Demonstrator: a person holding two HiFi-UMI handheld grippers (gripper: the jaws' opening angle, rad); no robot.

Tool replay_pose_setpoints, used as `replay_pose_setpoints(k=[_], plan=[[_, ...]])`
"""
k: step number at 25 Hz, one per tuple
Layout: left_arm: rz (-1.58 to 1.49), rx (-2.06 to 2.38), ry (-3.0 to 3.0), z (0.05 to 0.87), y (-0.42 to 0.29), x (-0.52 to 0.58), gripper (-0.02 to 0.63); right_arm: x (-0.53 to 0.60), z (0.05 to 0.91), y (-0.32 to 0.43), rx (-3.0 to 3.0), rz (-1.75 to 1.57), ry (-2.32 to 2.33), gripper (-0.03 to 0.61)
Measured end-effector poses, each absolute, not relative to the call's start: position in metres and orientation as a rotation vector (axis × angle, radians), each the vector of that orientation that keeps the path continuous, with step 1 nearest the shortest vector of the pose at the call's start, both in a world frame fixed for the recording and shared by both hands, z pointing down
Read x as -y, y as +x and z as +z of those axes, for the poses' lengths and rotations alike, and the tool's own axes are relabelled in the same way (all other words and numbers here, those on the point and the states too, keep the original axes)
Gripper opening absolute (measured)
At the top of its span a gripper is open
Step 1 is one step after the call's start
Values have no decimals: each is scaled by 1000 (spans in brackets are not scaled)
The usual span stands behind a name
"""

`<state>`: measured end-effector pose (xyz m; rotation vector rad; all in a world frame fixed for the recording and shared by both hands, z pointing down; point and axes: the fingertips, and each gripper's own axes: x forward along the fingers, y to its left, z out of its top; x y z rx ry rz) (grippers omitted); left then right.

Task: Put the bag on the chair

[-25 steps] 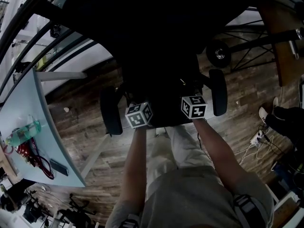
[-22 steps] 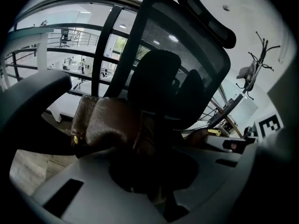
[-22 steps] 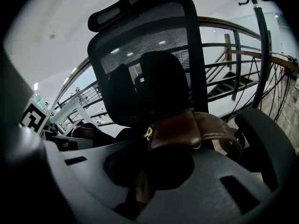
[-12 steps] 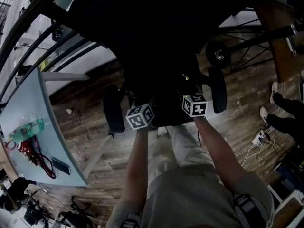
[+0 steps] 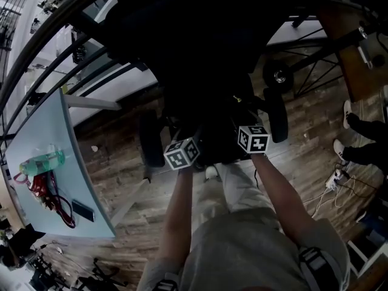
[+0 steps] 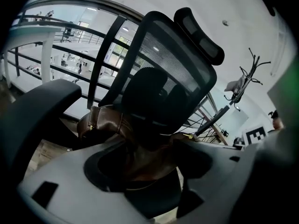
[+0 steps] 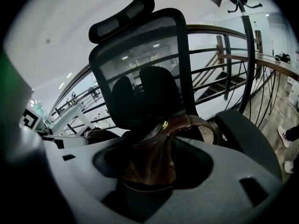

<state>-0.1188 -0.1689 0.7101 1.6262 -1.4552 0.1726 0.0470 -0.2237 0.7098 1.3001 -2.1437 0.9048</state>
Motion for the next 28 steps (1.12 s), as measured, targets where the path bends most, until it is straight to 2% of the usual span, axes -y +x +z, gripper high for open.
replay_pose_setpoints(k=[7,10,13,16,21,24,28], plan=[[151,1457,1677,670,-114,150,287,199,660,45,2210,879,1314,222],[140,1435,1716,650,-107,139,279,184,637,42,2253,851,1310,181],[118,1443,1737,630,-103,125,240,167,615,43,2280,832,1325,107],[87,1460,1752,611,-100,113,203,153,595,46,2301,813,1344,61],[65,1528,1825,571,-94,91,87,127,559,48,2363,814,1350,35],[63,1539,1874,549,-86,80,51,113,534,46,2417,819,1340,28],[51,1498,1929,526,-73,68,35,100,508,43,2473,773,1313,21]])
